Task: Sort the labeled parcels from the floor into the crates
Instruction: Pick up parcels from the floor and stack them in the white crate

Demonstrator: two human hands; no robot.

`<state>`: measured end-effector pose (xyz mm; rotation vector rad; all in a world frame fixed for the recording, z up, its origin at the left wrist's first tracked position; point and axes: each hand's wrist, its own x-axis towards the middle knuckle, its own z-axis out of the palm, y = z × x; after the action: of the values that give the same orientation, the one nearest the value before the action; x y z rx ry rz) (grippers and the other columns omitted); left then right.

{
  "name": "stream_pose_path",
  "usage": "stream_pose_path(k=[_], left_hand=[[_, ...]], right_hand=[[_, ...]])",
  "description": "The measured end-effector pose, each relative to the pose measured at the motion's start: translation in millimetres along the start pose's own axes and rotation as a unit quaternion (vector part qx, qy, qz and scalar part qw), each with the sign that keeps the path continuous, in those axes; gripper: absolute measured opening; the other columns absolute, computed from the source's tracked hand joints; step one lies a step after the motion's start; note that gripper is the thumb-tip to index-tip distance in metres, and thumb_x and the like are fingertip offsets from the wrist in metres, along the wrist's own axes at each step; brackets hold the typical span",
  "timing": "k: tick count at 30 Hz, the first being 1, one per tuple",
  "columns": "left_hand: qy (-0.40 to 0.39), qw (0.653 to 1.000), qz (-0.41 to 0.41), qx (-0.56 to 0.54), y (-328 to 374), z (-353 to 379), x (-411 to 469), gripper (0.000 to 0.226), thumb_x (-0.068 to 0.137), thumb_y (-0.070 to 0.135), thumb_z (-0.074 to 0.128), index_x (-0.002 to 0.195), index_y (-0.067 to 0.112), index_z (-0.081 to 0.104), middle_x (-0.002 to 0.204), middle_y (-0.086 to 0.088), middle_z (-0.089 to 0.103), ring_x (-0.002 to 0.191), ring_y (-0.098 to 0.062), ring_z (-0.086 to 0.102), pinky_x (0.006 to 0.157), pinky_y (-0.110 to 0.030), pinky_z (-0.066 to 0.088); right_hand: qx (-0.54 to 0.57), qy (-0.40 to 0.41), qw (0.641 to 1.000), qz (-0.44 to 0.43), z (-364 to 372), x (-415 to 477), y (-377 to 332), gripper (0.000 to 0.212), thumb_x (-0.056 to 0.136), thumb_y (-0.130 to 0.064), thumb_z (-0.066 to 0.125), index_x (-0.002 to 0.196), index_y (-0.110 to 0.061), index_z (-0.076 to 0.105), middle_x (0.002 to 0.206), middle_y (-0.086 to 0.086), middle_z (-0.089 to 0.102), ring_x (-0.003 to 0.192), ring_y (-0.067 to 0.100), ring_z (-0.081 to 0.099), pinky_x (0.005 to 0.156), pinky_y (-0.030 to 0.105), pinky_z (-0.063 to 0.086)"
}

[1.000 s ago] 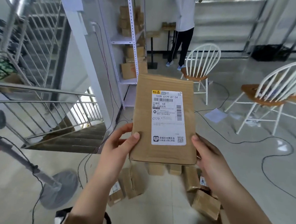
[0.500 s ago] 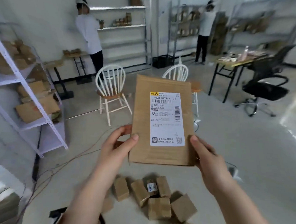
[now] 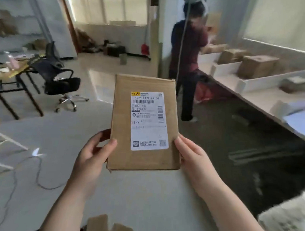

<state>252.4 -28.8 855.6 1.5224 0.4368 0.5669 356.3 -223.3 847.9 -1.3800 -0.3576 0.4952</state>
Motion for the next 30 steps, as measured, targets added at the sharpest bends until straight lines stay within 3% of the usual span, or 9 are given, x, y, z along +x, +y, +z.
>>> stream_pose_path(k=[2, 7, 10, 12, 16, 19, 22, 26, 30], left_hand=[[-0.082, 0.996, -0.009, -0.012, -10.8, 53.0, -1.0, 0.041, 0.056, 0.051, 0.066, 0.096, 0.039, 0.071, 0.096, 0.01, 0.074, 0.084, -0.007, 0.066, 0.078, -0.032, 0.048], [-0.279, 0.96, -0.034, -0.004, -29.1, 190.8, -26.6, 0.061, 0.055, 0.055, 0.065, 0.111, 0.031, 0.065, 0.09, 0.005, 0.074, 0.071, -0.008, 0.066, 0.067, -0.032, 0.046], [-0.356, 0.933, -0.046, -0.003, -38.3, 268.2, -52.1, 0.035, 0.072, 0.038, 0.072, 0.106, 0.033, 0.064, 0.099, 0.008, 0.073, 0.085, -0.01, 0.066, 0.072, -0.028, 0.047], [-0.392, 0.918, -0.055, -0.002, -45.1, 319.9, -68.7, 0.018, 0.087, 0.021, 0.063, 0.101, 0.033, 0.064, 0.099, 0.012, 0.073, 0.089, -0.008, 0.065, 0.072, -0.022, 0.049], [-0.442, 0.894, -0.069, 0.009, -55.3, 421.5, -106.2, 0.02, 0.091, 0.022, 0.058, 0.1, 0.038, 0.064, 0.099, 0.014, 0.072, 0.093, -0.007, 0.066, 0.072, -0.025, 0.049], [-0.479, 0.874, -0.082, 0.007, -61.0, 493.0, -133.0, 0.02, 0.091, 0.024, 0.057, 0.104, 0.036, 0.063, 0.102, 0.013, 0.072, 0.094, -0.005, 0.067, 0.072, -0.022, 0.049], [-0.508, 0.855, -0.104, 0.019, -68.1, 551.5, -153.6, 0.02, 0.091, 0.025, 0.058, 0.106, 0.038, 0.062, 0.102, 0.014, 0.071, 0.097, -0.005, 0.066, 0.08, -0.025, 0.049], [-0.525, 0.839, -0.131, 0.058, -85.7, 603.8, -162.8, 0.025, 0.092, 0.026, 0.057, 0.116, 0.035, 0.057, 0.104, 0.017, 0.066, 0.09, 0.006, 0.061, 0.064, -0.011, 0.046], [-0.549, 0.814, -0.15, 0.114, -111.8, 645.3, -152.3, 0.026, 0.093, 0.027, 0.056, 0.117, 0.037, 0.055, 0.107, 0.018, 0.064, 0.088, 0.008, 0.06, 0.059, -0.009, 0.046]], right_hand=[[0.018, 0.084, 0.996, -0.009, -46.9, -27.7, -1.9, 0.031, 0.096, -0.026, 0.048, 0.123, -0.025, 0.061, 0.112, -0.013, 0.069, 0.109, 0.009, 0.063, 0.097, 0.031, 0.049], [0.059, 0.283, 0.957, -0.01, -154.7, -110.7, -6.0, 0.033, 0.096, -0.019, 0.048, 0.127, -0.017, 0.058, 0.11, -0.006, 0.07, 0.09, 0.001, 0.068, 0.07, 0.011, 0.054], [0.061, 0.385, 0.921, -0.003, -213.0, -156.5, 0.5, 0.03, 0.095, -0.023, 0.049, 0.122, -0.023, 0.061, 0.1, -0.015, 0.072, 0.081, -0.006, 0.067, 0.068, 0.01, 0.051], [0.055, 0.435, 0.899, 0.006, -249.4, -183.1, 3.2, 0.023, 0.096, -0.025, 0.049, 0.113, -0.03, 0.063, 0.091, -0.021, 0.072, 0.079, -0.009, 0.066, 0.068, 0.012, 0.05], [0.058, 0.493, 0.868, 0.015, -328.7, -230.3, 1.0, 0.024, 0.097, -0.024, 0.047, 0.114, -0.028, 0.062, 0.098, -0.018, 0.072, 0.087, -0.005, 0.066, 0.074, 0.013, 0.05], [0.062, 0.521, 0.851, 0.02, -390.2, -259.1, -3.4, 0.018, 0.097, -0.024, 0.046, 0.099, -0.032, 0.062, 0.084, -0.024, 0.072, 0.077, -0.009, 0.066, 0.065, 0.01, 0.05], [0.063, 0.558, 0.827, 0.027, -442.2, -277.7, -2.1, 0.025, 0.096, -0.028, 0.049, 0.119, -0.027, 0.059, 0.101, -0.018, 0.071, 0.09, -0.002, 0.066, 0.076, 0.016, 0.048], [0.083, 0.574, 0.813, 0.05, -491.5, -280.3, 11.9, 0.023, 0.096, -0.03, 0.048, 0.114, -0.03, 0.062, 0.106, -0.015, 0.07, 0.101, 0.005, 0.063, 0.084, 0.023, 0.047], [0.109, 0.588, 0.796, 0.089, -531.7, -264.6, 36.1, 0.037, 0.096, -0.031, 0.048, 0.13, -0.021, 0.055, 0.117, -0.01, 0.066, 0.109, 0.01, 0.059, 0.094, 0.029, 0.046]])
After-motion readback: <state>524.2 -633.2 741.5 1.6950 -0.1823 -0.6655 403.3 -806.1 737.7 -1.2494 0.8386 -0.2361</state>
